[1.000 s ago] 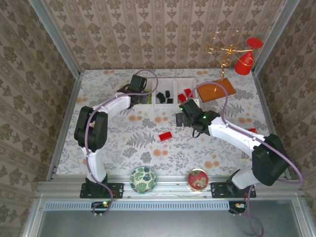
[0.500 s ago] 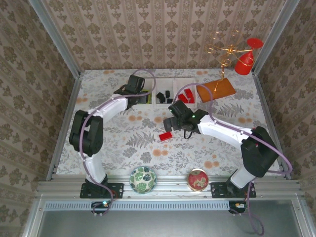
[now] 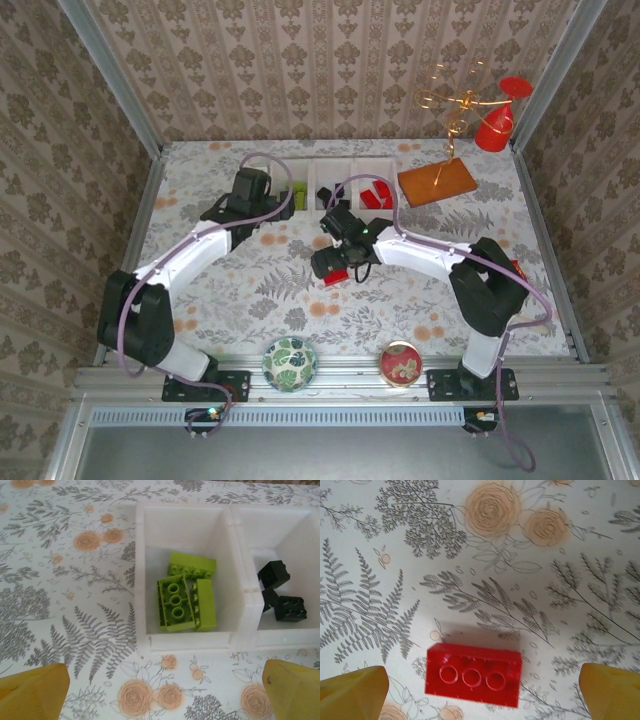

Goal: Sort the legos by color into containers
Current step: Place the lego in the container, then pick up the lego from the center of the table.

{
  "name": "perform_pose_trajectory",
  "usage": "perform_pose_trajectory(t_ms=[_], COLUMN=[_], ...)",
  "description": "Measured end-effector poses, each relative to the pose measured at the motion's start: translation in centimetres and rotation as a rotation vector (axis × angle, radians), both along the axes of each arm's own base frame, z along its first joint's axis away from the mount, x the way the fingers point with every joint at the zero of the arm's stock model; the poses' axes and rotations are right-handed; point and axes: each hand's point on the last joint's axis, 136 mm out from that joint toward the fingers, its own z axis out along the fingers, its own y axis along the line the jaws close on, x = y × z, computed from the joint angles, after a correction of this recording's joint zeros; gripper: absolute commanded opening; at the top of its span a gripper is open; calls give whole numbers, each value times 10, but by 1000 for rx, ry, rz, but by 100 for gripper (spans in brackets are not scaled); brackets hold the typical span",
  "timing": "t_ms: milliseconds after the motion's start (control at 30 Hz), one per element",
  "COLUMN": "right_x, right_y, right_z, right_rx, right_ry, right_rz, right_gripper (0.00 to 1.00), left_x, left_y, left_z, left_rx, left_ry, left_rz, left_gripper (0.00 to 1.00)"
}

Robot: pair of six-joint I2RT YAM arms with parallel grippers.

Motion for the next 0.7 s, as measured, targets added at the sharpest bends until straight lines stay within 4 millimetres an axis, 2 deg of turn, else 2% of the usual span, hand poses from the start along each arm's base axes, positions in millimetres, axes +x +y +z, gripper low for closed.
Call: perform_pose_trajectory(t_ms=[300, 433, 700], right_x=[5, 3, -13], right_y=[20, 26, 20], right_z=[-18, -27, -35], right_rx=[12, 9, -42], right_ry=[58, 86, 141], right_rz=[60, 77, 100], right_gripper=[95, 94, 91], left_x=[-16, -15, -14], left_y=[43, 47, 52], left_z=[4, 5, 4], left_rx=[-39, -54, -64], left_ry=[-45, -57, -55], left_rz=[122, 139, 158], left_gripper=[100, 100, 100])
